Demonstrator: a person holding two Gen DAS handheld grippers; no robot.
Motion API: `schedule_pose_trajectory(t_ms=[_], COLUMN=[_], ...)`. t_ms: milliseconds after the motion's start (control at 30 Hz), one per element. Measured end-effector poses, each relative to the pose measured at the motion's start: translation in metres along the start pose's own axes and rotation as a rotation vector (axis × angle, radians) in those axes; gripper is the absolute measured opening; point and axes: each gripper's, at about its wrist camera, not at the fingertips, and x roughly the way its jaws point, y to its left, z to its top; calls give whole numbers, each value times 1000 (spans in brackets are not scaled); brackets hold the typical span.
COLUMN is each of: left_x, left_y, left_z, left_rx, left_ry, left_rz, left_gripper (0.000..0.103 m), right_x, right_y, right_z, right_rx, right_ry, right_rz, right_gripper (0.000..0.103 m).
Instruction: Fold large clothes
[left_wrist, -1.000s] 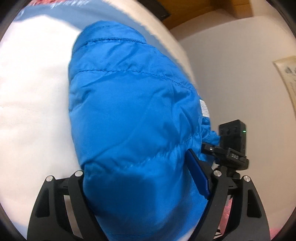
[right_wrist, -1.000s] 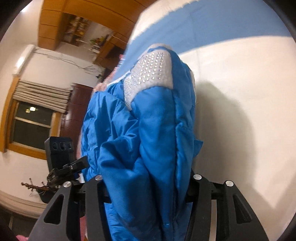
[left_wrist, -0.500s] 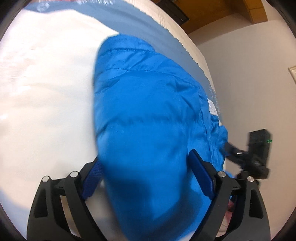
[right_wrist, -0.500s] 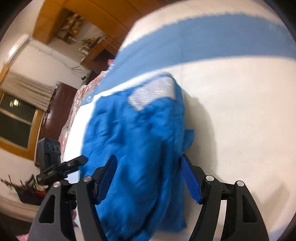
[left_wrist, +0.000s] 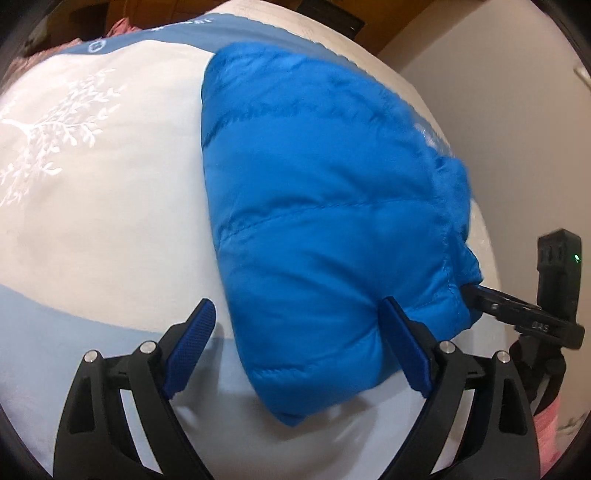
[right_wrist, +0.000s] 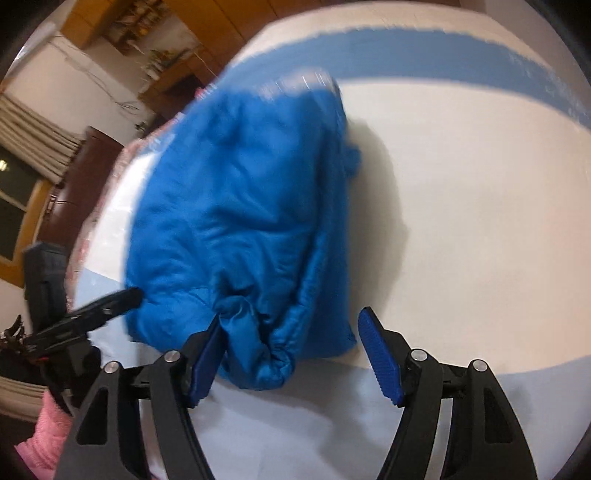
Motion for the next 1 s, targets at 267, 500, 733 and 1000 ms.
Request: schedule_pose_trajectory(t_ms=[267,500,733,1000], left_x=[-7,-57,-96,-135], left_y=[-5,-46,-84,-106], left_z=[-2,-3,-21,-41], left_rx=[21,95,111,150], left_ry=[-12,-55,-121,-217], left_rz=[82,197,305,367], left_gripper=[88,89,96,98], right_x=[4,-76,-125,-145], right_y=[-18,20,62,84], right_z=[-12,-33,-53,-64], right_rx=[88,-53,-105,-115], right_ry=[-7,-133,-191,-199], right_rz=[51,-88,-157,-183], right_gripper=[71,92,99,99])
